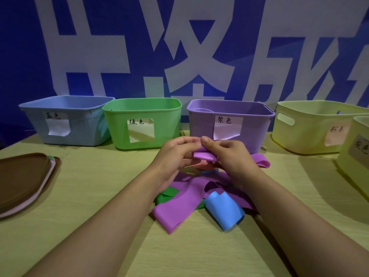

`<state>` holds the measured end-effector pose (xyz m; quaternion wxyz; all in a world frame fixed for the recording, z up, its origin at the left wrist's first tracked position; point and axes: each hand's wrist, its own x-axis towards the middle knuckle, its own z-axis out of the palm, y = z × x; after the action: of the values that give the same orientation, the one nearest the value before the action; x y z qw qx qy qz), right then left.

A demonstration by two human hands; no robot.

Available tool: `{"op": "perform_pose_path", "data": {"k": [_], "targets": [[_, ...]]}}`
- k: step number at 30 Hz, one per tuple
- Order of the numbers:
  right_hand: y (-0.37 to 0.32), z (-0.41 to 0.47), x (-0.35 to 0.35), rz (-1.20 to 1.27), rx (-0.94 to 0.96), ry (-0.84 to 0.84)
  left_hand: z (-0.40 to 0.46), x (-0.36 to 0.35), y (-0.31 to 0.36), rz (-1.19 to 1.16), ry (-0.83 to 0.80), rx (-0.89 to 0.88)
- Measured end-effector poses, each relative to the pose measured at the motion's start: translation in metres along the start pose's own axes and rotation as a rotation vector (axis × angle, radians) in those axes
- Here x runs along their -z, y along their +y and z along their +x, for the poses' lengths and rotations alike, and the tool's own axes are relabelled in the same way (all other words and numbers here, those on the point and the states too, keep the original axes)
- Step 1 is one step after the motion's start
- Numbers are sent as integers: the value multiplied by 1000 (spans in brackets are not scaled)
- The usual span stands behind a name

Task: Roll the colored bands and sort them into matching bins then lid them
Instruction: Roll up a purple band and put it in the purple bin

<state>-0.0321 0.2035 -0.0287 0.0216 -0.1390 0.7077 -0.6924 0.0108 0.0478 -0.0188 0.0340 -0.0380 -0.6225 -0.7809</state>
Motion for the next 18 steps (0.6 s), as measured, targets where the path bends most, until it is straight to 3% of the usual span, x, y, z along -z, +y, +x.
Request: {"op": "perform_pose_path", "data": {"k": [8,18], "targets": [[1,1,-1,1,31,2,-3,-2,-3,60,36,84],[-4,-4,-3,81,-69,-55,4,4,-3,67,60,6]]}}
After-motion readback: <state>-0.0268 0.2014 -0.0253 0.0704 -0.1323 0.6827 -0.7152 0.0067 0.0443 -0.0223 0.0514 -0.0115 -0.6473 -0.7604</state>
